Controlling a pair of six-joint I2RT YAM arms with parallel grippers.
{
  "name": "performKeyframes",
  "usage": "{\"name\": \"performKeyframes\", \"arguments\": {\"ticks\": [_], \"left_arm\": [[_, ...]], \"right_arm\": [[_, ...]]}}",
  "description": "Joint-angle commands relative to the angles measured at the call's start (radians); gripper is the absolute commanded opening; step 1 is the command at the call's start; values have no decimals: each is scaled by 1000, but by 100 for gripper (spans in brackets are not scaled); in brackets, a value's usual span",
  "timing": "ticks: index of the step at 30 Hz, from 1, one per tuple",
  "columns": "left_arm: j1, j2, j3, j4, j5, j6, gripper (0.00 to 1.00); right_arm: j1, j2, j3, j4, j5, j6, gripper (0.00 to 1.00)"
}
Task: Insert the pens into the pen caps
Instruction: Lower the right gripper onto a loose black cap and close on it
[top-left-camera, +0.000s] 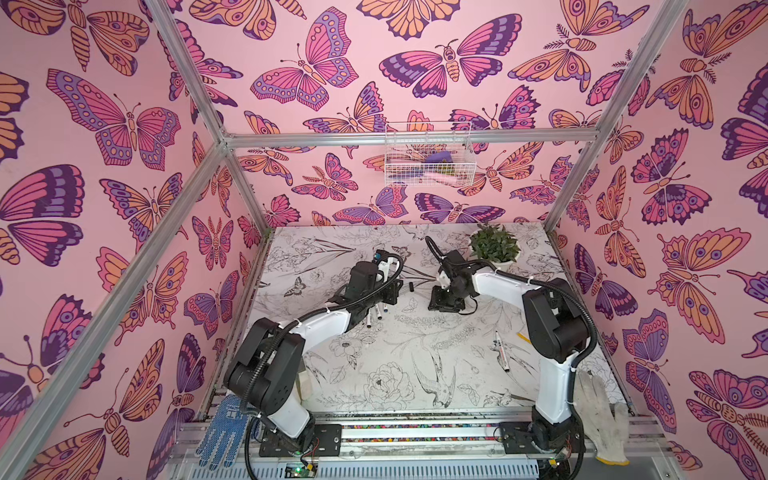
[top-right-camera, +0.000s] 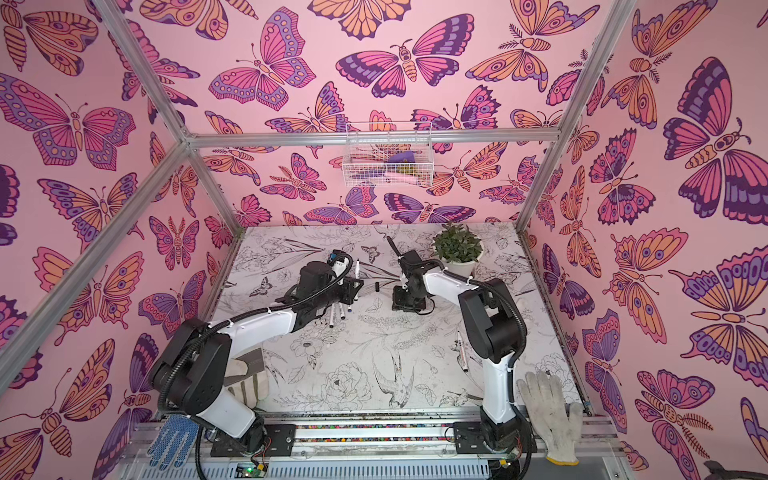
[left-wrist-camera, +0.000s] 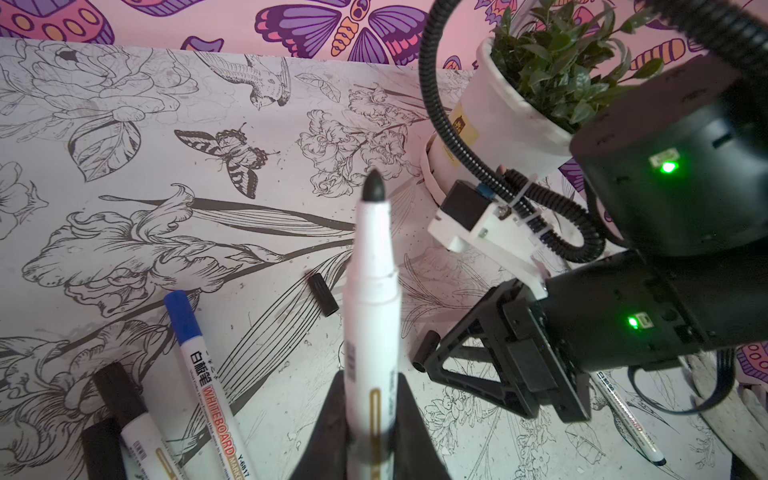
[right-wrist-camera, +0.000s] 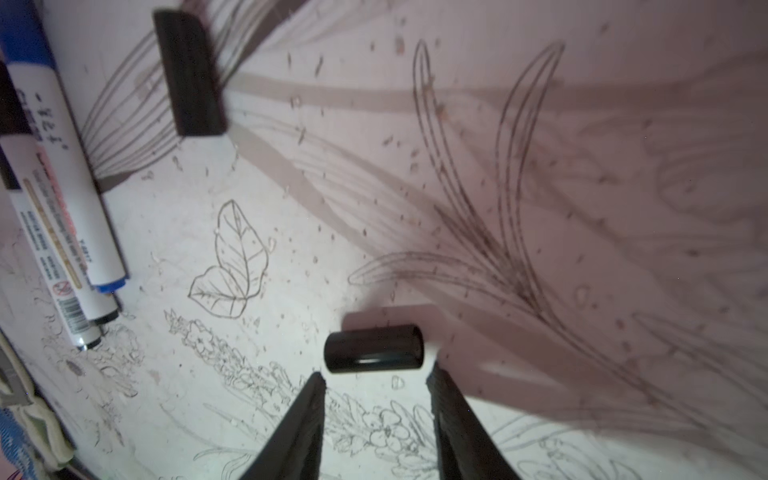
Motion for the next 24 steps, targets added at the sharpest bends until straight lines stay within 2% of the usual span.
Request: {"name": "performKeyframes", "arguments": {"ticks": [1, 8, 15, 24], "left_arm": [[1, -27, 5, -19, 2, 20, 0], [1, -29, -6, -20, 3, 32, 0], [1, -37, -17, -19, 1, 38, 0], [1, -45, -27, -20, 8, 49, 0]], "right_arm": [[-1, 33, 48, -85, 61, -31, 44], [18, 92, 120, -91, 44, -17, 43], [24, 125, 187, -77, 29, 52, 44], [29, 221, 336, -192, 139, 132, 45]]}}
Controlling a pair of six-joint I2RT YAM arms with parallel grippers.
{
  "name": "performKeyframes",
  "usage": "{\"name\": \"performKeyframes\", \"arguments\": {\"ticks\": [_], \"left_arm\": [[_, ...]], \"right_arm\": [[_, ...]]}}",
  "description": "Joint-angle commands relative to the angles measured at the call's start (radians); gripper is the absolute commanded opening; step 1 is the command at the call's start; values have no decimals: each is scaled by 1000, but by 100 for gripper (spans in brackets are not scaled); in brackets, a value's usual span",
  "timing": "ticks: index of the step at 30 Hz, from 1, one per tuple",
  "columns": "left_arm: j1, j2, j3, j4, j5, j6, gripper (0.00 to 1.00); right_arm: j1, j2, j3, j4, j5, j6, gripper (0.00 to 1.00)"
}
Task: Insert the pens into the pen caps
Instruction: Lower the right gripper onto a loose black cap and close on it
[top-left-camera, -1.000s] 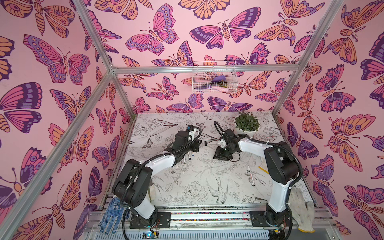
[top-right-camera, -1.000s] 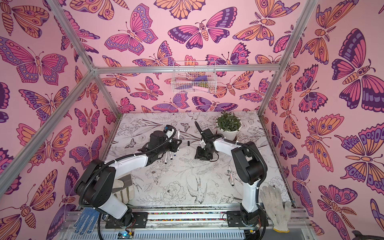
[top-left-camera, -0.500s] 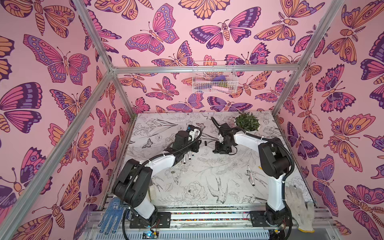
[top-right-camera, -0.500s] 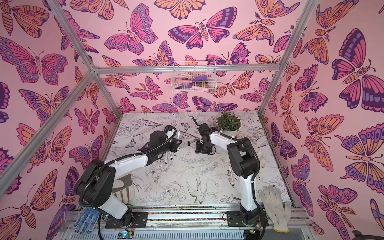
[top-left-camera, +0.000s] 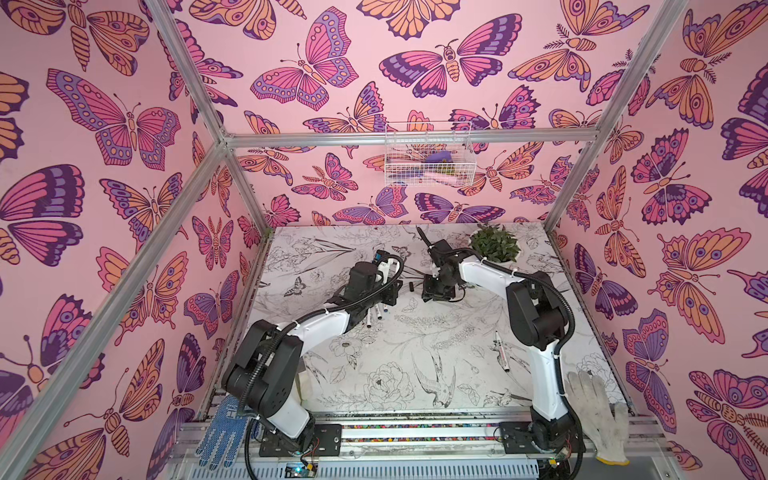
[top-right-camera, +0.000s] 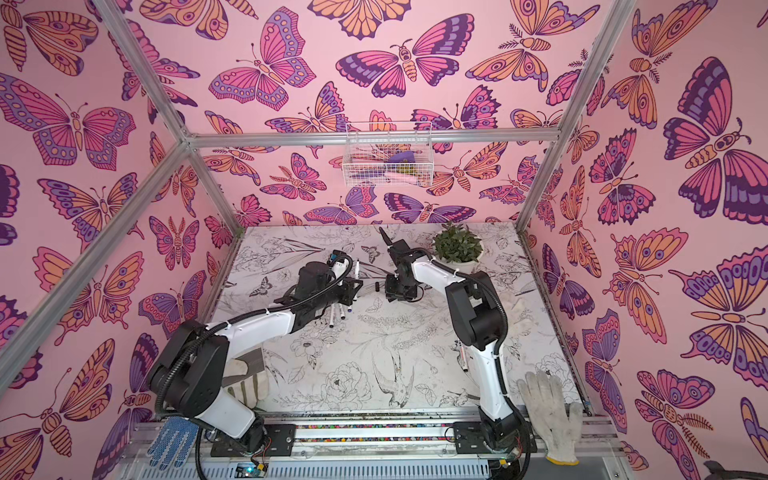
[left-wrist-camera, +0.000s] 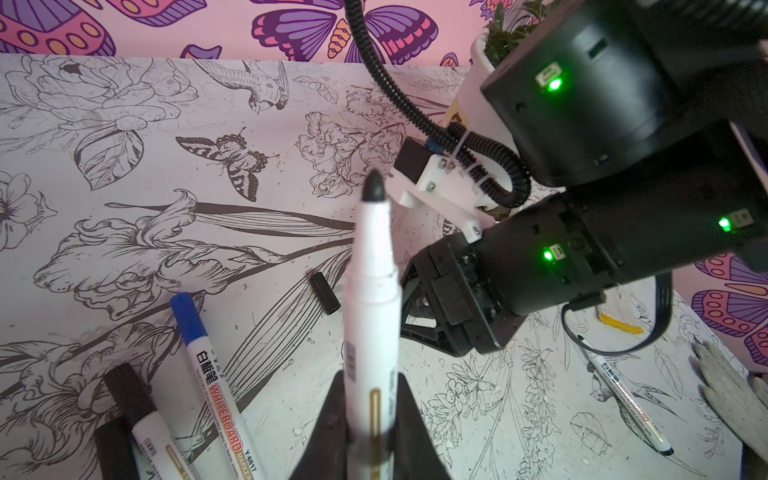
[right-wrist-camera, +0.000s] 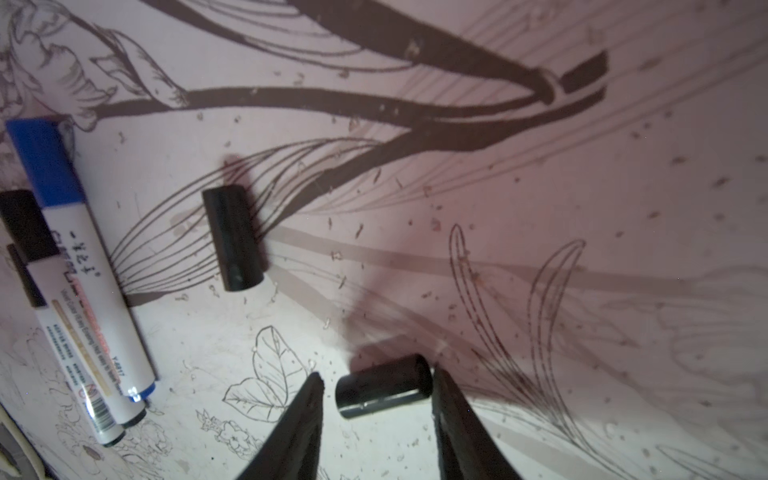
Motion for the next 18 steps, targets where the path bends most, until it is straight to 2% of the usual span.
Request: {"name": "performKeyframes", "arguments": {"ticks": [1, 7, 12, 18], "left_arm": [[1, -26, -17, -14, 5, 22, 0], [1, -34, -15, -21, 5, 33, 0], [1, -38, -16, -22, 13, 32, 0], [1, -41, -13, -22, 18, 31, 0]], "right_arm": [[14, 57, 76, -99, 96, 36, 45], [69, 122, 177, -220, 224, -17, 41], [101, 111, 147, -218, 271, -19, 40], [103, 53, 116, -212, 413, -55, 43]]}}
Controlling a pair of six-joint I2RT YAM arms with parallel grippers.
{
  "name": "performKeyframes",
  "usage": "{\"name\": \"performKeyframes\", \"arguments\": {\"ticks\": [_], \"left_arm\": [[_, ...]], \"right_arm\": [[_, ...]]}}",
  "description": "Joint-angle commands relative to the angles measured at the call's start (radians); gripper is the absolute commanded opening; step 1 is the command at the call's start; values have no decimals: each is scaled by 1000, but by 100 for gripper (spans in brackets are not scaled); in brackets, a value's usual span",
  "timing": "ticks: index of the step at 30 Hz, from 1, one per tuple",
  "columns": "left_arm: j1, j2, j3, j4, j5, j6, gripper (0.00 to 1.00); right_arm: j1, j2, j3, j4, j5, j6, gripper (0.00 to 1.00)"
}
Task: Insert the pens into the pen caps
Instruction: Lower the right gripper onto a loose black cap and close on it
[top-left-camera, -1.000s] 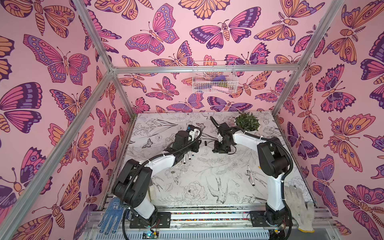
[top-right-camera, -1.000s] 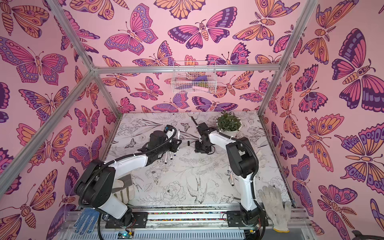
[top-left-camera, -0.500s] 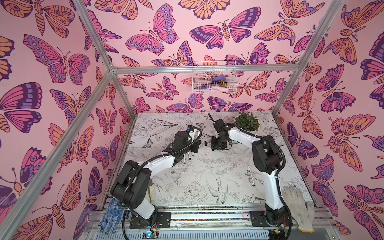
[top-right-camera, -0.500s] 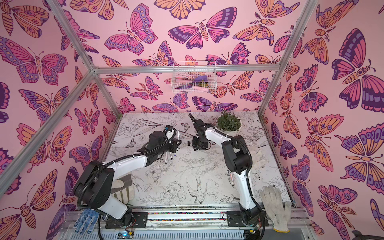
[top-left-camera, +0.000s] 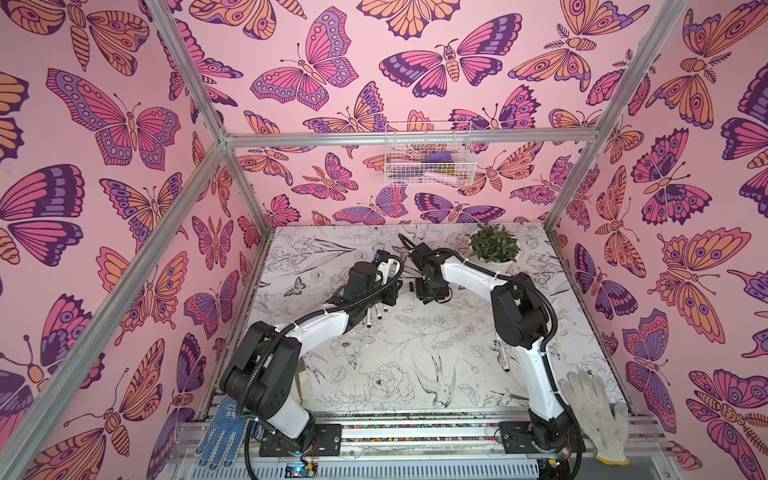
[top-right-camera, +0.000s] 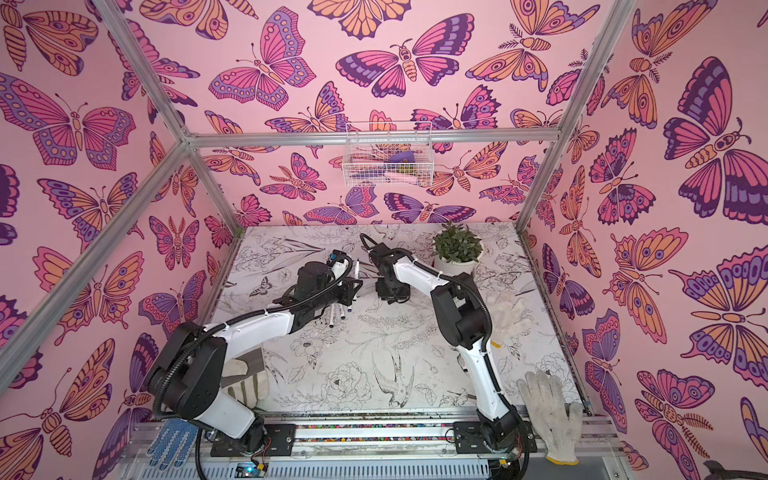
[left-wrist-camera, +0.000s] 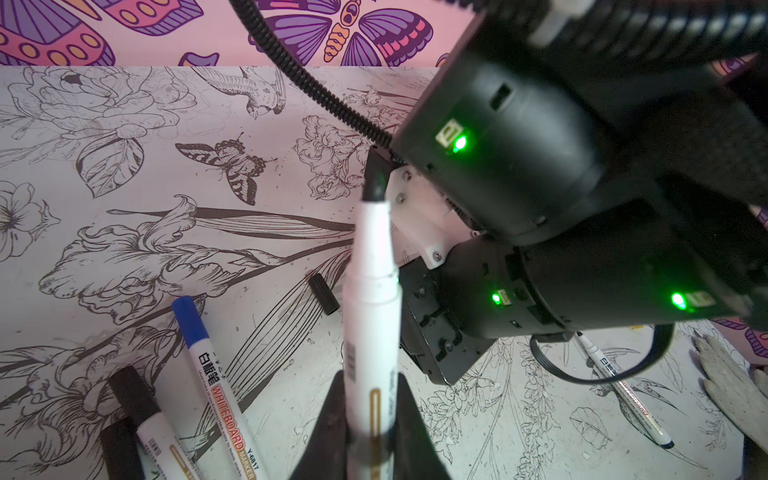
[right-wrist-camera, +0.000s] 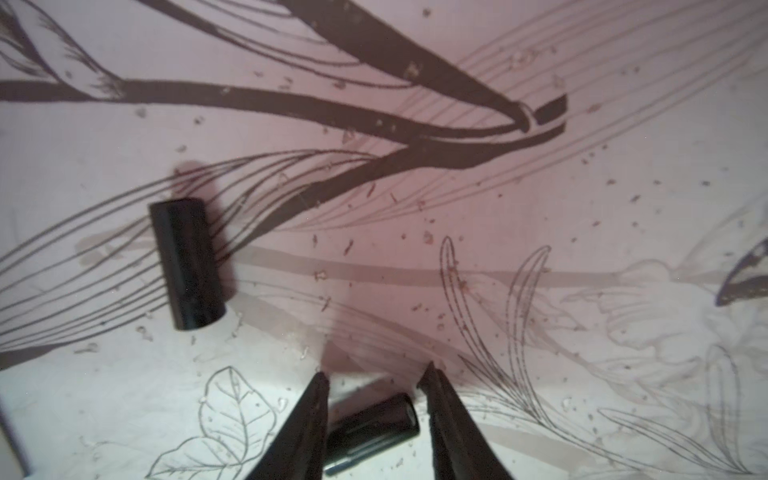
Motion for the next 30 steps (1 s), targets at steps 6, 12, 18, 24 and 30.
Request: {"name": "performKeyframes", "arguments": {"ticks": [6, 12, 18, 24, 30], "left_arm": [[-1, -27, -8, -17, 22, 10, 0], [-2, -27, -8, -17, 28, 8, 0], [-7, -33, -13, -17, 31, 13, 0], [-10, -34, -18, -17, 36, 14, 0], [-13, -23, -7, -16, 38, 15, 0]], "right_arm": [[0, -54, -76, -58, 99, -21, 46], [-6, -112, -195, 22, -37, 43, 46], [-29, -184, -314, 106, -197, 80, 45], [-25, -337, -455, 191, -192, -2, 46], [-24, -415, -513, 99, -263, -91, 46]]}}
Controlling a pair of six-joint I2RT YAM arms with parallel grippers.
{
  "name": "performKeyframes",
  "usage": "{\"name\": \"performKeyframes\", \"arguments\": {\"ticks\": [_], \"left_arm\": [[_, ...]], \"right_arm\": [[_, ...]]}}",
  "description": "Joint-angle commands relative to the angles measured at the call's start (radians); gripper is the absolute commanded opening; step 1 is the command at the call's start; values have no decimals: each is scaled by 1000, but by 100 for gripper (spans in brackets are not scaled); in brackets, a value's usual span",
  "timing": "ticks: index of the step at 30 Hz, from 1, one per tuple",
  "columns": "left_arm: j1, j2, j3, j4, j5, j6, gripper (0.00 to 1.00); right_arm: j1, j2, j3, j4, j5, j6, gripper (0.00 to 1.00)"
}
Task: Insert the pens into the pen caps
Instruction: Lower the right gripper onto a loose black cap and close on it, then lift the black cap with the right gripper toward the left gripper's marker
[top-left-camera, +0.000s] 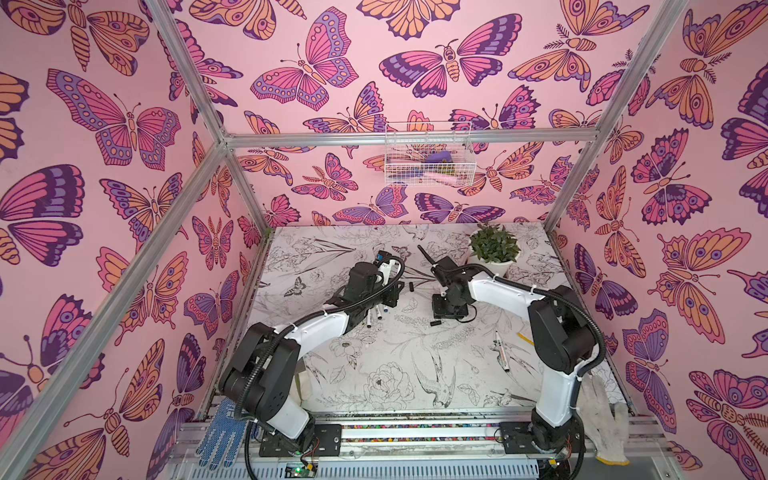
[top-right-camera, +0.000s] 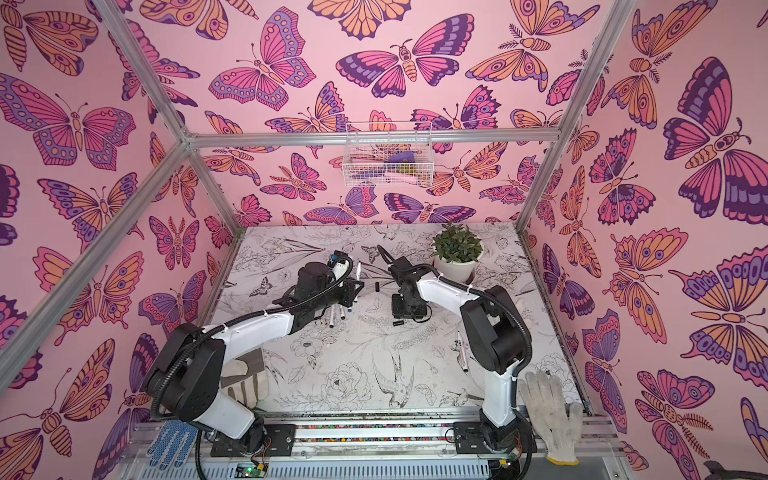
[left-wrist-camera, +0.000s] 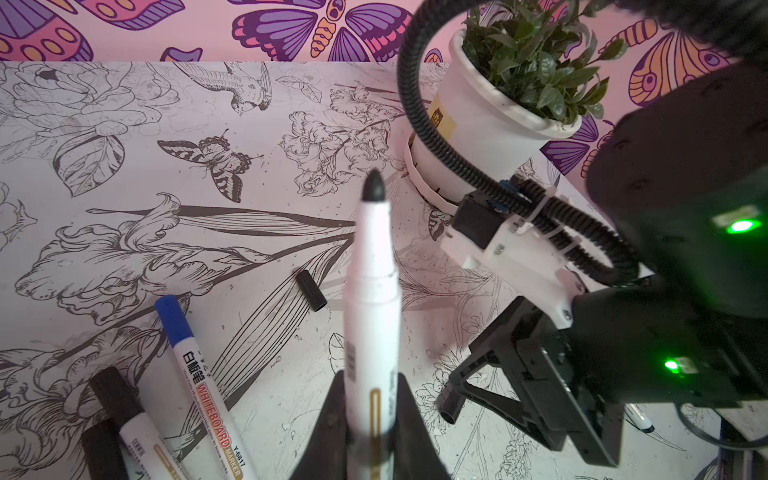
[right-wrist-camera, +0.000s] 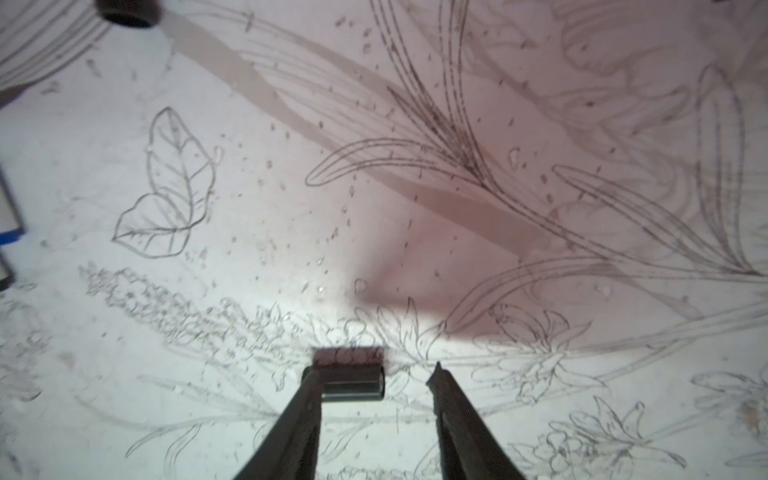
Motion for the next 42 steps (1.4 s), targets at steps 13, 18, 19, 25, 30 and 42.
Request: {"name": "performKeyframes", "arguments": {"ticks": [13, 18, 19, 25, 30, 42], "left_arm": [[-7, -9, 4, -6, 24, 19, 0], [-7, -9, 10, -8, 24, 21, 0], [-7, -10, 11, -8, 24, 22, 0], [-7, -13, 10, -8, 23, 24, 0], [-7, -15, 6, -9, 25, 23, 0], [-9, -20, 3, -8, 22, 30, 0]], "right_arm": [[4, -12, -120, -76, -296, -64, 47], [-2, 15, -81, -66, -225, -50, 47], [-2, 23, -68, -70, -211, -49, 47], [8, 91, -10, -104, -142, -64, 45], [42, 116, -7, -142, -46, -78, 38], [116, 114, -52, -163, 122, -67, 26]]}}
